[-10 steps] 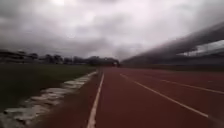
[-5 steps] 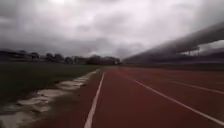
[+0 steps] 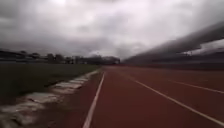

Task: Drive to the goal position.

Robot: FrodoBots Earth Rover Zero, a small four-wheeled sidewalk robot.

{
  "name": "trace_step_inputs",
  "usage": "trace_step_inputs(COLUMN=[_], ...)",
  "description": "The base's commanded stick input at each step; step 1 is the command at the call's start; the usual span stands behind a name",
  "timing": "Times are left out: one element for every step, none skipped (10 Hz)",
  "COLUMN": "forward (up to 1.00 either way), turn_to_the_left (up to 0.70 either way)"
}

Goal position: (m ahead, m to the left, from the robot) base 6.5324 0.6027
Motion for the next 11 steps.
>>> trace_step_inputs(forward=[0.70,0.70,0.70,0.70,0.70,0.70,0.70,0.70,0.70,0.70,0.70], turn_to_the_left=[-0.24,-0.05,-0.14,-0.22,0.00,0.00,0.00,0.00,0.00,0.00,0.00])
